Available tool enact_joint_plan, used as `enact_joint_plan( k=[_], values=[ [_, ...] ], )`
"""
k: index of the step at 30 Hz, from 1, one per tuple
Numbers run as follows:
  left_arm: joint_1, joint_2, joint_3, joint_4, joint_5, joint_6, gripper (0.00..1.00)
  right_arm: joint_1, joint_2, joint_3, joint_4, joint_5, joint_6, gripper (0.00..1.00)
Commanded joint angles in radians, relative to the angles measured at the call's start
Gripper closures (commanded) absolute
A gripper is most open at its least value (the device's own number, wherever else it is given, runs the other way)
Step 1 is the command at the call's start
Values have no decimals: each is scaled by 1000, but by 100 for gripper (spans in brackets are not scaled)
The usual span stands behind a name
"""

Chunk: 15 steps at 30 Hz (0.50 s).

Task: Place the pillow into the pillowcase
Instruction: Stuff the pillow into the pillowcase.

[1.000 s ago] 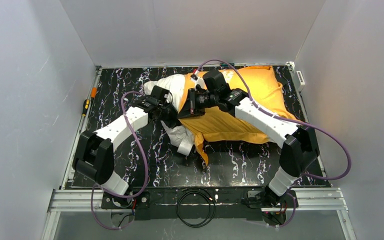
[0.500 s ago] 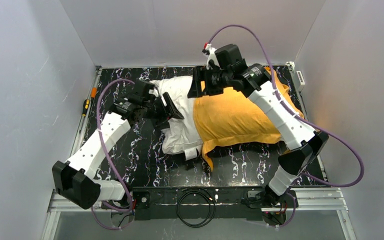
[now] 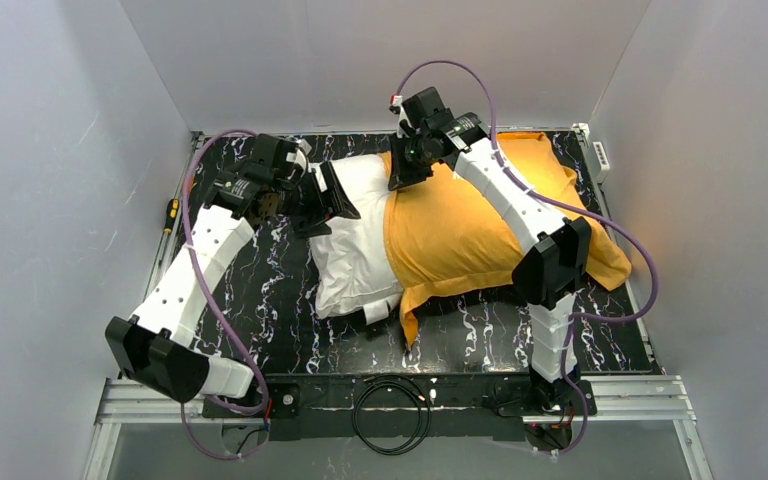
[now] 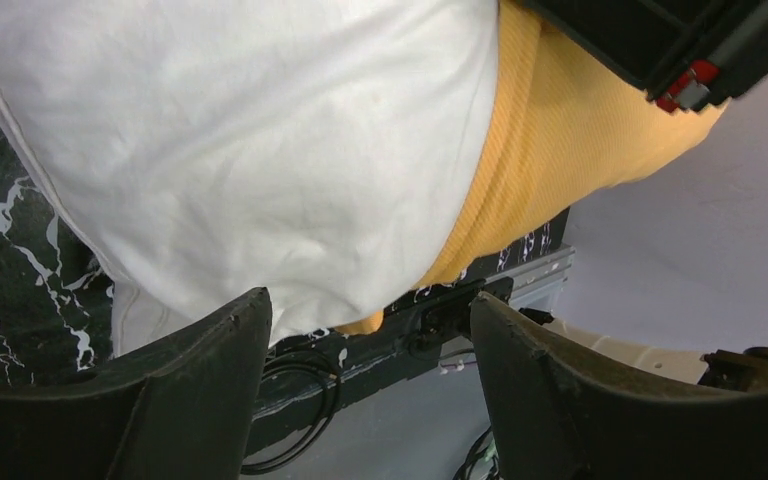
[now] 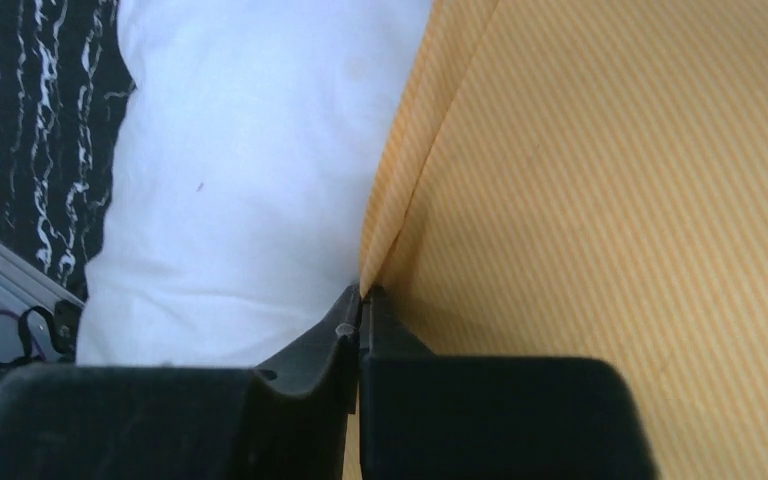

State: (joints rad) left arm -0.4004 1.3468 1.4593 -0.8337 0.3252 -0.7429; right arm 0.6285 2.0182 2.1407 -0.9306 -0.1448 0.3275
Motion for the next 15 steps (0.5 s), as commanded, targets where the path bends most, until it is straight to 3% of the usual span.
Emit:
enact_joint_plan(
  k=[1, 5, 7, 9, 11, 15],
  values=[
    [29, 73, 74, -18, 0, 33, 28, -1, -16, 138, -65, 12, -15, 99],
    [40, 195, 81, 87, 48, -29, 28, -6, -54, 200, -105, -25, -7, 99],
    [39, 256, 71, 166, 81, -65, 35, -11, -91, 167, -81, -83, 15, 99],
    [38, 302, 49, 227, 114, -93, 50, -16, -132, 128, -32, -143, 49, 99],
    [33, 330, 21, 289, 144, -116, 74, -22, -167, 97, 35, -222, 94, 99],
    [-10, 343, -26, 437, 193, -180, 92, -23, -187, 17, 259, -425, 236, 99]
  ],
)
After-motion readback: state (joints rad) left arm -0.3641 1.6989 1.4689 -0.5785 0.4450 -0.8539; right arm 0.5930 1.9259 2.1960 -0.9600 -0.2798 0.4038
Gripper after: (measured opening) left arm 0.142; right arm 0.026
